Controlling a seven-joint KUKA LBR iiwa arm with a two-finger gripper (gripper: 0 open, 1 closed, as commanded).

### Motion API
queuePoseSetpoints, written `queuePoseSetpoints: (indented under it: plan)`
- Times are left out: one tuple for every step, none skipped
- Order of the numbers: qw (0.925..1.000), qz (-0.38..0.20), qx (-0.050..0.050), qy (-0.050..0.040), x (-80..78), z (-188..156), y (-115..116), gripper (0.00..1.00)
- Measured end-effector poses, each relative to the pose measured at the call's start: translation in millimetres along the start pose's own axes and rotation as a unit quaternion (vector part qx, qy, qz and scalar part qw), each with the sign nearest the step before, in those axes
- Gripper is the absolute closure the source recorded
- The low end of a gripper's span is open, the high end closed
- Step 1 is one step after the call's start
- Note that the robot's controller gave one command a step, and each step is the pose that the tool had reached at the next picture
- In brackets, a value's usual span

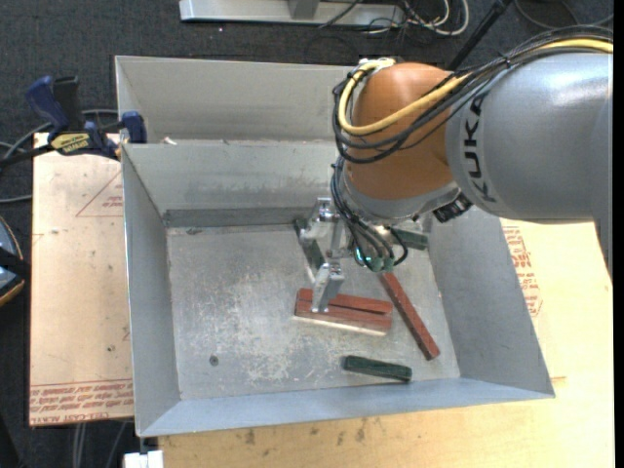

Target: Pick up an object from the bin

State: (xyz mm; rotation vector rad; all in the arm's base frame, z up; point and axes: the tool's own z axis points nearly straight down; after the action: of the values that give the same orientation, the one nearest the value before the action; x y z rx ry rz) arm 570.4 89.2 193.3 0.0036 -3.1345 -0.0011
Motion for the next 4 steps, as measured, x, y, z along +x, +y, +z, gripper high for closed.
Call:
queuePoseSetpoints:
  plan:
    - [1.0000,0.001,0.000,-0.0040,-1.7,-5,0,0.00]
    - [0.9982,0.060,-0.001,-0.0059,-23.7,37,-24,0.00]
    - [1.0000,-0.006,0.000,-0.0035,-24.4,46,-57,0.00]
    - [0.9986,-0.053,0.000,-0.0043,-16.3,53,-68,0.00]
